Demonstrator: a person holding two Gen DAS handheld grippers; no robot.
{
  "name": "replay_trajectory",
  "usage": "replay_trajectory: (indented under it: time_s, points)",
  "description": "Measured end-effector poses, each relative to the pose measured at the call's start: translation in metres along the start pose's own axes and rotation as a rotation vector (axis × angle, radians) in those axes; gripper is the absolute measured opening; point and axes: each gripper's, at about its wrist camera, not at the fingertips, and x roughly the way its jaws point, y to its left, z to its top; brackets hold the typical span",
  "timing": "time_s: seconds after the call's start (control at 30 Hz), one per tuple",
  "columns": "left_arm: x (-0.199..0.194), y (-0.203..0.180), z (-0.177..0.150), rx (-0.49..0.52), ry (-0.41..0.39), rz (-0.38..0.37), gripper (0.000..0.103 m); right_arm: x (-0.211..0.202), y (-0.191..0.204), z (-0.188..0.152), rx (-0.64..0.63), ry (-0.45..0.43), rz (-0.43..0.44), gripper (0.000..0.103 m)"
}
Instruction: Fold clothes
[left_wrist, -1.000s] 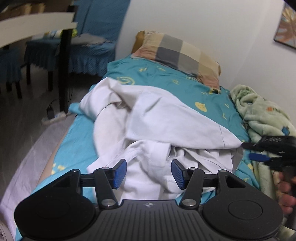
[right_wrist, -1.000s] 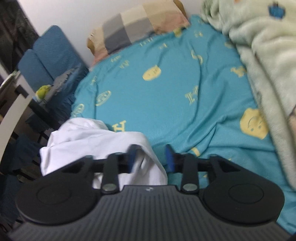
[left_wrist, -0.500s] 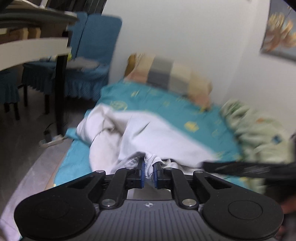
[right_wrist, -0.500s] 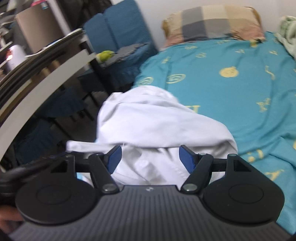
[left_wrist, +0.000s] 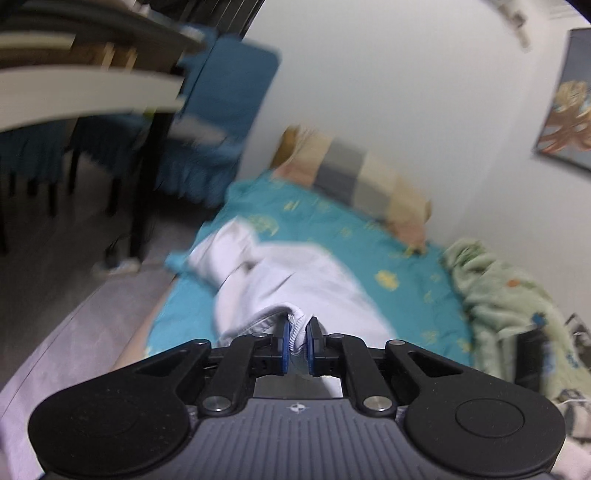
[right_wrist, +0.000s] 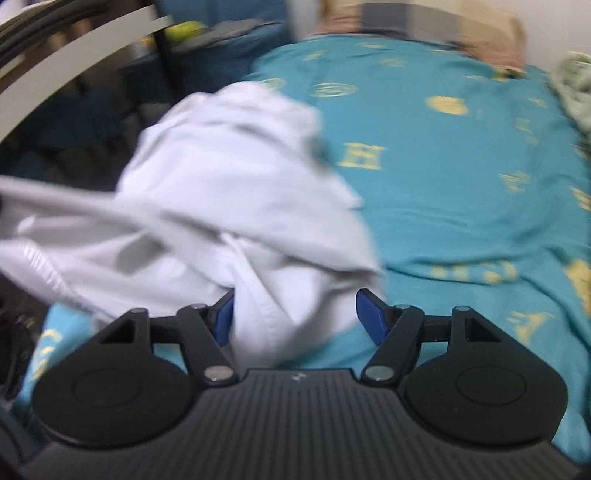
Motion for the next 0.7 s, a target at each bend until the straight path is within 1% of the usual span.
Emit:
replay_trajectory:
  time_s: [0.07, 0.13, 0.23, 0.3, 0.37, 0.4, 0.43, 0.5, 0.57, 0.63, 0.67, 0.7]
  points:
    - [0.009, -0.001, -0.004, 0.027, 0.046, 0.025, 0.01, -0.014, -0.015, 0.003, 0.073, -0.052, -0.047, 0.069]
    - [0.017, -0.004, -0.008, 0.065, 0.086, 0.047, 0.011, -0.028, -0.026, 0.005, 0.143, -0.103, -0.07, 0.069]
    - [0.029, -0.01, -0.015, 0.122, 0.147, 0.079, 0.013, -0.043, -0.037, -0.002, 0.24, -0.121, -0.047, 0.069]
    - [0.036, -0.013, -0.019, 0.153, 0.182, 0.1, 0.014, -0.049, -0.038, -0.013, 0.284, -0.097, -0.024, 0.07]
    - [0.038, -0.013, -0.02, 0.155, 0.19, 0.116, 0.015, -0.051, -0.035, -0.024, 0.299, -0.057, -0.014, 0.07]
    - [0.038, -0.012, -0.019, 0.155, 0.192, 0.123, 0.017, -0.05, -0.031, -0.029, 0.293, -0.036, 0.001, 0.07]
    - [0.039, -0.012, -0.019, 0.154, 0.195, 0.131, 0.023, -0.048, -0.027, -0.034, 0.286, -0.017, 0.018, 0.069]
    - [0.041, -0.012, -0.018, 0.151, 0.202, 0.148, 0.026, -0.044, -0.018, -0.039, 0.264, 0.018, 0.044, 0.069]
    - [0.046, -0.01, -0.018, 0.141, 0.219, 0.163, 0.027, -0.035, -0.009, -0.042, 0.235, 0.04, 0.038, 0.069]
    - [0.053, -0.005, -0.018, 0.123, 0.246, 0.183, 0.031, -0.021, -0.009, -0.043, 0.225, 0.061, -0.025, 0.053]
    - [0.057, -0.003, -0.018, 0.111, 0.261, 0.192, 0.031, -0.014, -0.01, -0.045, 0.234, 0.071, -0.069, 0.051]
    - [0.06, 0.0, -0.019, 0.098, 0.272, 0.197, 0.031, -0.009, -0.015, -0.047, 0.255, 0.073, -0.099, 0.041]
